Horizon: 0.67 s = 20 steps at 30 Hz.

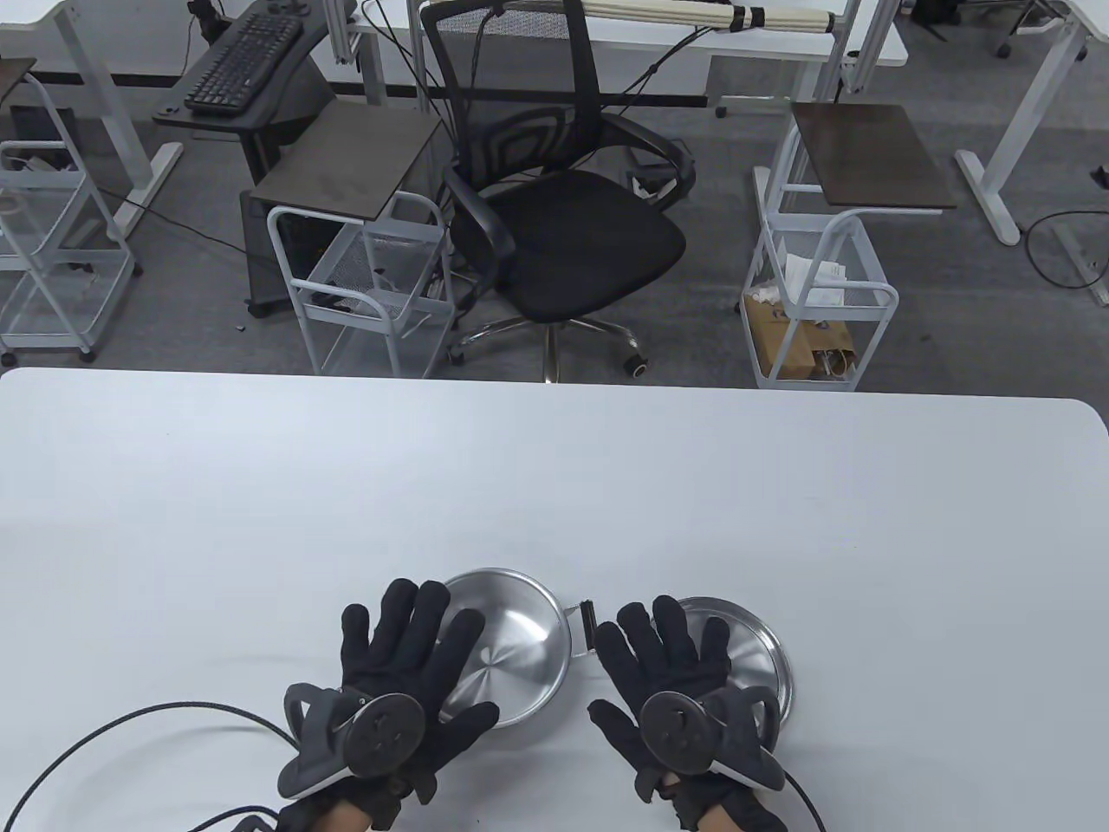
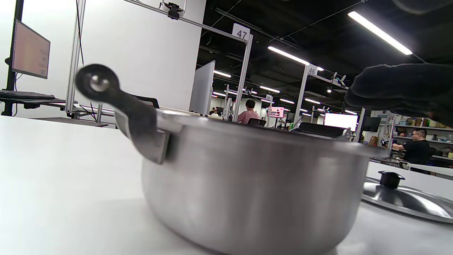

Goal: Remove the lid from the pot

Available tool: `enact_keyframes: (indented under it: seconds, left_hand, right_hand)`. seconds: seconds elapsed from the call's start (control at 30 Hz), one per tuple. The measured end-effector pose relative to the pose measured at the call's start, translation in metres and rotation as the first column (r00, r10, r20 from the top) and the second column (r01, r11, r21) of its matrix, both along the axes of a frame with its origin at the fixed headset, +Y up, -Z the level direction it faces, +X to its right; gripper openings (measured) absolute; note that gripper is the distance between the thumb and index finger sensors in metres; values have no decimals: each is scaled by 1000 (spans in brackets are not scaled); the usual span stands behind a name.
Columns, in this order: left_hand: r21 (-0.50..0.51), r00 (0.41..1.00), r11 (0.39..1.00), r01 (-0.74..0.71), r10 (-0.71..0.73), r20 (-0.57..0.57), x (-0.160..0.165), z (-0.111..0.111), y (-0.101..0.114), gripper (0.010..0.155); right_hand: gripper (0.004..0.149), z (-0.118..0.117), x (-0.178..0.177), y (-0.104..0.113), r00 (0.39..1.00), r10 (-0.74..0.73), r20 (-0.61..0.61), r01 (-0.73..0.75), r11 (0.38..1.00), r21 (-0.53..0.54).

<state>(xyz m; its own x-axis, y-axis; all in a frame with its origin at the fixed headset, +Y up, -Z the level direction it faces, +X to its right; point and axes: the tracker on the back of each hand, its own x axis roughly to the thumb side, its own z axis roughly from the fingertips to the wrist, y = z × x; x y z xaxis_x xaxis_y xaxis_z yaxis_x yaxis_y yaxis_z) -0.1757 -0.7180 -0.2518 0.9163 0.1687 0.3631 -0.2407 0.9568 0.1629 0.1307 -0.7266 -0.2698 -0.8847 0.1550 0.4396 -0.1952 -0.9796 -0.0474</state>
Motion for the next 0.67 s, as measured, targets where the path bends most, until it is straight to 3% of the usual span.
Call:
enact_keyframes:
  seconds: [0.67]
  left_hand:
    - [16, 999, 1000, -4, 5, -34, 0, 1, -3, 83]
  right_hand:
    - [69, -2, 1, -1, 1000, -22, -1, 22, 997, -71]
